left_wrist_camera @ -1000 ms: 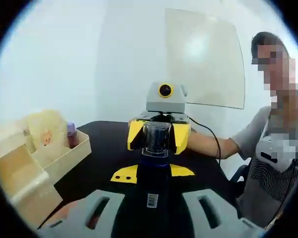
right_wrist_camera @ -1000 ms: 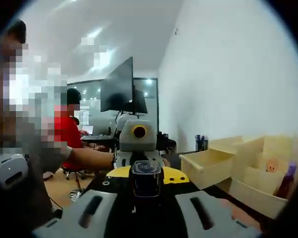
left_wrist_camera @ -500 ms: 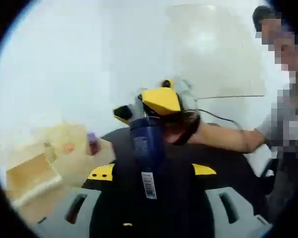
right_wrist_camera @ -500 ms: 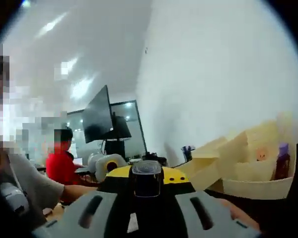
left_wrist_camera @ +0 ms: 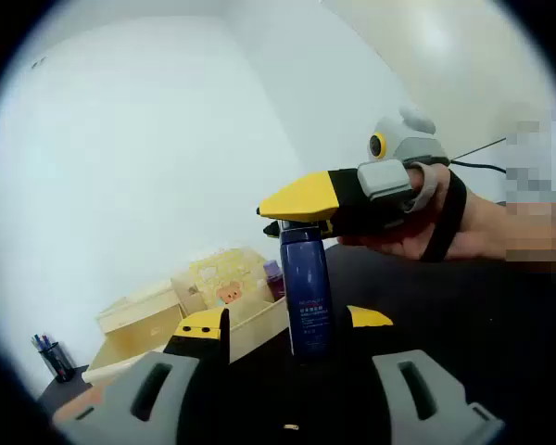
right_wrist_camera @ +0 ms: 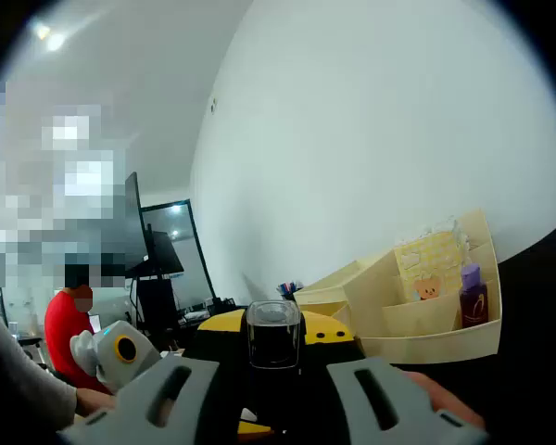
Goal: Open the drawer, pick up the cosmetic bottles from the table one by one, place them into the drawer, release the gripper, close the drawer, and move the gripper away
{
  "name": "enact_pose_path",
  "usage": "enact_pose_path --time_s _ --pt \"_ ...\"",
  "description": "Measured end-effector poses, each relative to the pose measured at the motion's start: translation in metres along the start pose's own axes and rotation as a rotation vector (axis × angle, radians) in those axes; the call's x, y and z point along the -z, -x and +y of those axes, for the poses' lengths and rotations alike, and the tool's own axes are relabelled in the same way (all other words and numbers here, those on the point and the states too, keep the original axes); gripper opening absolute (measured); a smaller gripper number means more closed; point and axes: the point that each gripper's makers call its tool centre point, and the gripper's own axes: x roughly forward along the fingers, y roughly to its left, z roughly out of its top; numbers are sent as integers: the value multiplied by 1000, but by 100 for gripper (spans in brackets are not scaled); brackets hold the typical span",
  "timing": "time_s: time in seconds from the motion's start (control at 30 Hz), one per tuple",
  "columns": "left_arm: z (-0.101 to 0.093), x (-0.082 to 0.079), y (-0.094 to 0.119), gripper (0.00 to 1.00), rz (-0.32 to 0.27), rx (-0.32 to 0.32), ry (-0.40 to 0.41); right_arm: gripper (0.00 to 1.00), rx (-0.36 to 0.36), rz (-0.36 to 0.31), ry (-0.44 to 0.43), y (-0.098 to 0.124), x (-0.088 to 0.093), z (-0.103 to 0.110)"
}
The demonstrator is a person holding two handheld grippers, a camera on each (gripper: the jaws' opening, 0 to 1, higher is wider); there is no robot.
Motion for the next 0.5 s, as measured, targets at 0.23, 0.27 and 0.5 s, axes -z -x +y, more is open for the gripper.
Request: enact_pose_path --time_s 0.23,0.27,0.5 --pt "-4 5 -8 37 32 -16 -25 17 8 7 -127 -3 2 -15" --pt "-5 6 -9 35 40 -15 -28 17 9 9 -127 -4 3 -16" --pt "-6 1 -18 26 61 -31 -56 17 -3 10 -144 -5 4 -13"
